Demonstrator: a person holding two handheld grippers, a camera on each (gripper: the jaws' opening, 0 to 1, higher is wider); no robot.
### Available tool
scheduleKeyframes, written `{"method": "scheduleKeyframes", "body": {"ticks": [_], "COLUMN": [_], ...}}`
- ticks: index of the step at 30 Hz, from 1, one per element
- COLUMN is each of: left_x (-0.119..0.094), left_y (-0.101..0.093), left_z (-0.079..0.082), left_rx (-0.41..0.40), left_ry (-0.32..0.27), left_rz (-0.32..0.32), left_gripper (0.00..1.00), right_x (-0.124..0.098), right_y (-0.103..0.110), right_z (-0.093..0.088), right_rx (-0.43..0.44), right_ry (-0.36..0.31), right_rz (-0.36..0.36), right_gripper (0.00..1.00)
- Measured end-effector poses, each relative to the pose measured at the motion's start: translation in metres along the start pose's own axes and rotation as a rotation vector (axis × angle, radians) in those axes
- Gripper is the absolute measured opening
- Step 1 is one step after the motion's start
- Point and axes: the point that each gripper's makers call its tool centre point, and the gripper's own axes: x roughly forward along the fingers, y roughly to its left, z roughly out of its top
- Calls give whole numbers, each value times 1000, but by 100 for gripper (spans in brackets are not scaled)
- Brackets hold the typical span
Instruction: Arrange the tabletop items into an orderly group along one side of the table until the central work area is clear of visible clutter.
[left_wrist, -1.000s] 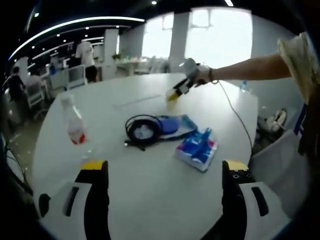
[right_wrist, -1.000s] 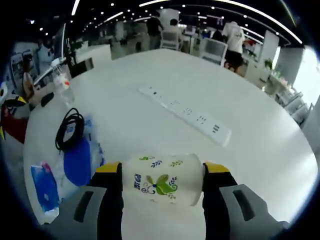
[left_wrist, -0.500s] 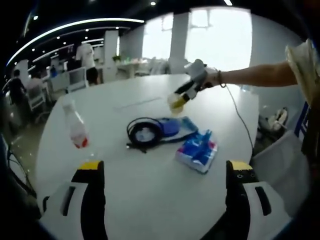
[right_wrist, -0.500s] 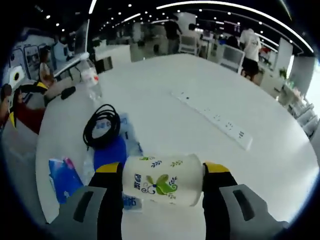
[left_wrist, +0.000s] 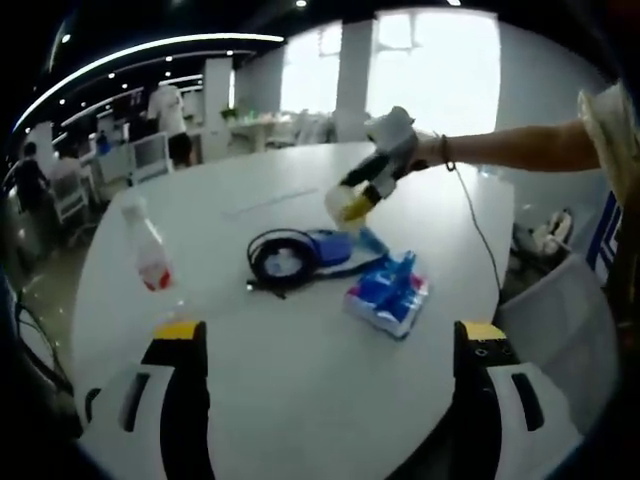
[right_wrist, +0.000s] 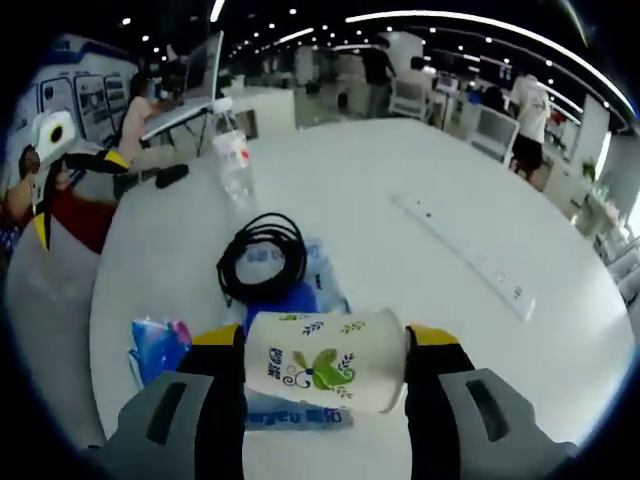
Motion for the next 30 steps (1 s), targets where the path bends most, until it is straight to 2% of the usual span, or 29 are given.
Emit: {"method": "scheduleKeyframes", "body": {"ticks": [6,11,20,30], "left_x": [-3,-9,-16,-15], "left_y": [-6,-3,2,0], "left_z": [-5,0,2,-2], "left_rx": [8,4,-8,-6], "left_ry": [17,-3,-16,-9], "left_rz": [-11,11,22,13], "left_gripper": [99,99,99,99], "right_x": [9,15,22,22], "right_y": [32,50,62,74], "right_z": [3,4,1,-8], "right_rx": [-37,-48,-140,-149], "right_ry": [12,19,65,94], "right_rz": [43,68,86,80], "right_gripper": [64,64,64,64]}}
